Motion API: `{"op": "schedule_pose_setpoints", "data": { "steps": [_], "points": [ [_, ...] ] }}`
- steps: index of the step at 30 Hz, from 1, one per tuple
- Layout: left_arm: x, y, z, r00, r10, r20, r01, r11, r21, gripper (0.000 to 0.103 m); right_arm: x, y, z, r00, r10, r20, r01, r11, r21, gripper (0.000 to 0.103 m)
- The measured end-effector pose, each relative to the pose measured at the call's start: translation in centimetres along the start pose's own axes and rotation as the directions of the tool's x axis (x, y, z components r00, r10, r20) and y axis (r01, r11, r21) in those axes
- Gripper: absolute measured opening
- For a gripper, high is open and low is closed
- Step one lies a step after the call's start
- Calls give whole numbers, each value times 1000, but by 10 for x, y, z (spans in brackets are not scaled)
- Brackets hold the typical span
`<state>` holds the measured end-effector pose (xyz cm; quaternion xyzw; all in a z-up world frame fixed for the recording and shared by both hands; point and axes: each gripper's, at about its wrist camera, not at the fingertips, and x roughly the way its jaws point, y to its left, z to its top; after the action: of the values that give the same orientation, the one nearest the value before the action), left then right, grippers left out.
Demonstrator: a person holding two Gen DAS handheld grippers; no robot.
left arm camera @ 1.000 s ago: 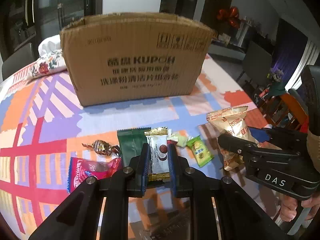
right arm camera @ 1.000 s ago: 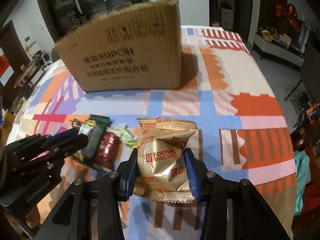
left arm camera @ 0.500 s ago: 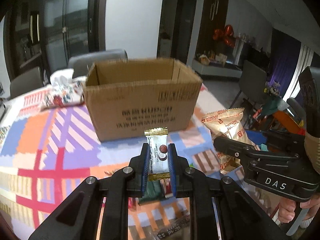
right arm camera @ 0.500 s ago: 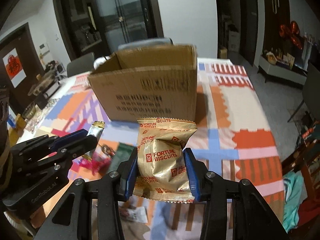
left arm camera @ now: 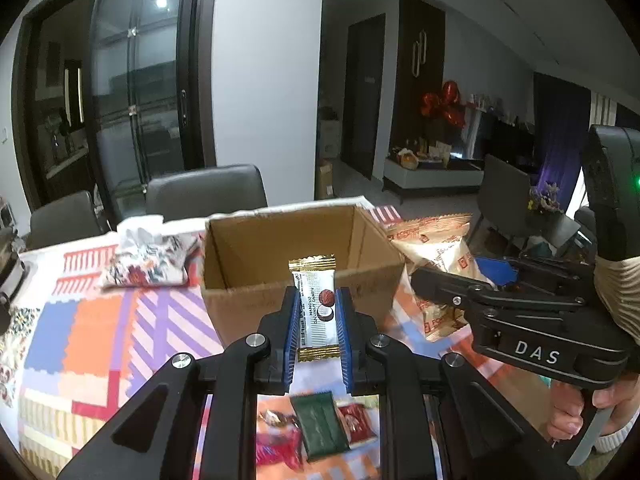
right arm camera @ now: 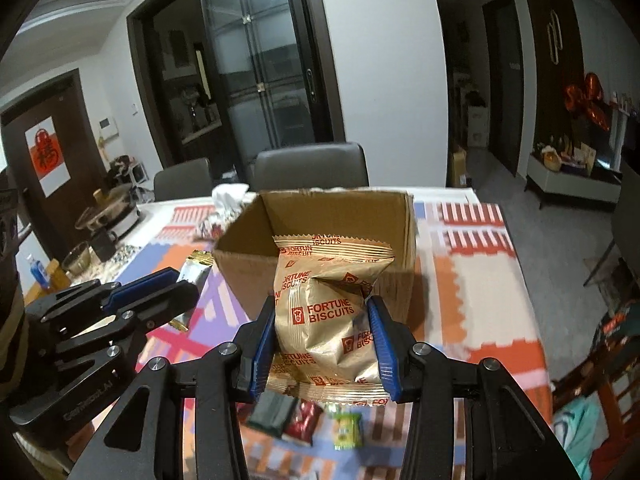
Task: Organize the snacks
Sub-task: 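Carry both snacks into the cardboard box and open both tools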
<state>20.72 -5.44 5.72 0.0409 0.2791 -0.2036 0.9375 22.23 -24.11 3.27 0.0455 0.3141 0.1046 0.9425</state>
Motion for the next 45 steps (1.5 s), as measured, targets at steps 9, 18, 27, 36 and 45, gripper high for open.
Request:
{"op": "schedule_pose_setpoints", "data": {
  "steps": [9, 18, 27, 36, 45],
  "points": [
    [12, 16, 32, 1000, 19, 16, -20, 1000, 22, 19, 22, 4, 39, 1000, 22, -14, -22, 1000, -6, 45],
    [50, 35, 58, 999, 24, -29, -24, 1000, 5, 19, 59, -1, 70, 998, 2, -63, -3, 1000, -24, 45],
    [91, 50, 68, 992, 48, -113, -48, 999, 4, 19, 94, -7, 82, 992, -1, -126, -1, 1000, -11, 45],
    [111, 54, 74, 981, 132, -145, -133, 991, 7, 39, 121, -16, 81, 983, -44, -177, 43, 999, -11, 50],
    [82, 48, 53, 981, 151, -125, -150, 989, 17, 46, 96, -16, 64, 988, -102, -116, 100, 995, -25, 69]
  ]
}}
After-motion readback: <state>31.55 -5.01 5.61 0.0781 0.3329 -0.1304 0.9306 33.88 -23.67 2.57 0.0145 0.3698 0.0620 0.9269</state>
